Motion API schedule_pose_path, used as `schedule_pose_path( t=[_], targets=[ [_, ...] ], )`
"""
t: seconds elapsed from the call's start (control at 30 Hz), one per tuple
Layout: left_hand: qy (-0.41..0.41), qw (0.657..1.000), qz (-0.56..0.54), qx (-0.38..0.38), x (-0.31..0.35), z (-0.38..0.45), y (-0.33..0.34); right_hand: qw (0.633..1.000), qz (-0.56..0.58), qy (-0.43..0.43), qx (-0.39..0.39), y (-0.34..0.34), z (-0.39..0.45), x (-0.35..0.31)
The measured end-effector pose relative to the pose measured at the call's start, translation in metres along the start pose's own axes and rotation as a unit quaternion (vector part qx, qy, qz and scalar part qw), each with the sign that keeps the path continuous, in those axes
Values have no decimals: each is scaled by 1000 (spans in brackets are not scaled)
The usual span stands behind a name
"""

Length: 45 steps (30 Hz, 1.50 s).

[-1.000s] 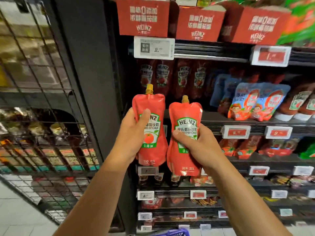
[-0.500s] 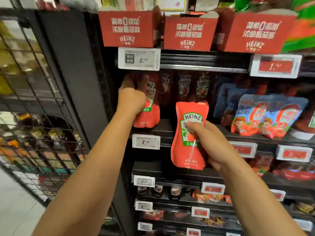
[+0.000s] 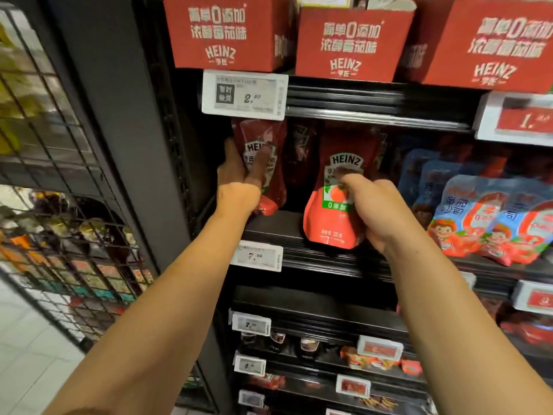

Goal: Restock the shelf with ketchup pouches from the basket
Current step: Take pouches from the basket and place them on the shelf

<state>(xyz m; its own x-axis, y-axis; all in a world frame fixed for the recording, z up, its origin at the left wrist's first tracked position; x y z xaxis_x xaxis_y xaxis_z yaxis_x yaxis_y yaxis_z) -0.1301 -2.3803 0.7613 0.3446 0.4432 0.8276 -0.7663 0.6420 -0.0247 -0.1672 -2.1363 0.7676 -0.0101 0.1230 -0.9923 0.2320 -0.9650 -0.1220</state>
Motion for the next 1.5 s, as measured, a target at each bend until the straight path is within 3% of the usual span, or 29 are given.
schedule_pose_path(
  t=[0.1,0.33,0.5,0.67,0.8,0.97,1.17,1.27,1.33,1.5],
  targets=[
    [1,1000,8,3,-1,1,0,1000,-19,-3,17,9,23,0],
    [-12,1000,17,-12,-3,3,3,978,-155,-141,4,36,53,-12],
    [-17,998,53,-27,-5,2,3,975,-135,-179,0,47,47,5],
    [-29,994,96,-55,-7,8,11,967,-199,-162,-4,46,49,11],
    [-77,991,81,-68,-8,4,10,941,-314,-124,-1,45,48,18],
    [-22,983,146,-111,-12,-16,2,938,-319,-122,57,40,46,14],
    [-147,963,116,-196,-26,-3,6,944,-301,-119,66,37,54,14],
    [-184,960,109,-181,-24,-3,8,942,-300,-132,70,38,55,15],
    [-162,968,107,-160,-16,-8,5,936,-312,-142,73,40,56,14],
    [12,961,264,-86,10,-31,-2,925,-337,-151,90,43,55,15]
  ],
)
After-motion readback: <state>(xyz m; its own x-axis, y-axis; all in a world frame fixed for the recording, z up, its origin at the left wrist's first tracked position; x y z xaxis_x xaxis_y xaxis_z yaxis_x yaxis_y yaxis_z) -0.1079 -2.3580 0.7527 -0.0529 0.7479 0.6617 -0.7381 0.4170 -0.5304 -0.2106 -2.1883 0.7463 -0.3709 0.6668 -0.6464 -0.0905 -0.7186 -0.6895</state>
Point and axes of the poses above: each hand's wrist, its own z-axis towards the middle knuckle, its own y-axis out of the palm, x = y × z, the point moved 5 cm from there along z, towards the middle knuckle, and after that the axes turned 3 degrees about -z, right-handed, at the moved point
